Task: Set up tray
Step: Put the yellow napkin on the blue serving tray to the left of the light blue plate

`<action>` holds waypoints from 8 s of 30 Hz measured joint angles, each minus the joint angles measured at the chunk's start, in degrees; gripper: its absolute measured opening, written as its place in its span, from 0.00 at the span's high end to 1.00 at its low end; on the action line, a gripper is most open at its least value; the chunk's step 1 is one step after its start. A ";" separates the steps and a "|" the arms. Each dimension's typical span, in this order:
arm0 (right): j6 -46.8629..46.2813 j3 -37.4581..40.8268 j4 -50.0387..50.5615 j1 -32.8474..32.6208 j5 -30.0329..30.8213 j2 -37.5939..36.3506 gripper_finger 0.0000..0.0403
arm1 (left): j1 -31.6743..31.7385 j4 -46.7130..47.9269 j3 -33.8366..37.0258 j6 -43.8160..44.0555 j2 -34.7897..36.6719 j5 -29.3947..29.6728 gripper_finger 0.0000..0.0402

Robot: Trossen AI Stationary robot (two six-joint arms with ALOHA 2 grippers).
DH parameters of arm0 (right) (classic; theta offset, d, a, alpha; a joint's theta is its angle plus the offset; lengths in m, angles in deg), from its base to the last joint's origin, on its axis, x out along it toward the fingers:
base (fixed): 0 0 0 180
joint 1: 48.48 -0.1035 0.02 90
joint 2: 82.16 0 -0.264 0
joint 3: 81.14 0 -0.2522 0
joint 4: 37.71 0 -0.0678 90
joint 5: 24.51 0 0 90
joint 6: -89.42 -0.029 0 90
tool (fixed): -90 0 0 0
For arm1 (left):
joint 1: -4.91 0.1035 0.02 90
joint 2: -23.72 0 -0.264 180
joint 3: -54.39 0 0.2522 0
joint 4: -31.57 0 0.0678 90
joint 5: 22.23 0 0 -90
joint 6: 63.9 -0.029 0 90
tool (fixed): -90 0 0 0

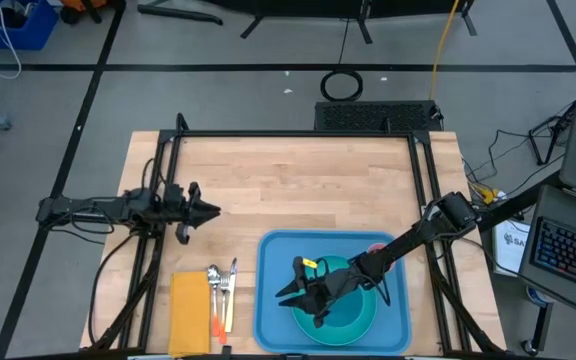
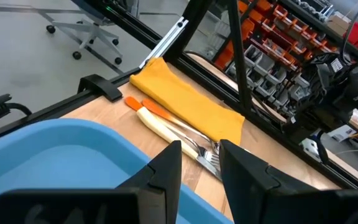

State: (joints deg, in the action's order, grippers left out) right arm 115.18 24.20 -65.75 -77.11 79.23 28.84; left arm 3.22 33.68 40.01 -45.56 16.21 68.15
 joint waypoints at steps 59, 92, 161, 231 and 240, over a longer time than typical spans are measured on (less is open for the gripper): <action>11.30 0.46 6.71 -8.37 34.47 -1.61 0.75 | -32.96 40.32 -37.31 43.01 -50.75 31.45 0.83; -19.92 47.11 13.81 -12.11 1.42 -89.01 0.90 | -37.51 37.73 -37.31 59.50 -56.33 36.61 0.83; -23.56 60.04 3.90 -12.09 22.23 -100.10 0.89 | -36.92 59.97 -37.29 74.07 -61.05 -8.58 0.83; -23.58 60.04 5.31 -12.09 22.23 -100.10 0.89 | -34.93 47.15 -32.89 46.68 -73.40 -5.00 0.84; -23.58 60.04 5.27 -12.10 22.22 -100.10 0.89 | -35.28 48.96 -34.04 49.07 -73.25 -6.14 0.98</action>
State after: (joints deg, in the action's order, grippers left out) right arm 91.60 84.24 -60.48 -89.20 101.45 -71.26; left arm -32.07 82.63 5.97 3.51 -57.04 62.01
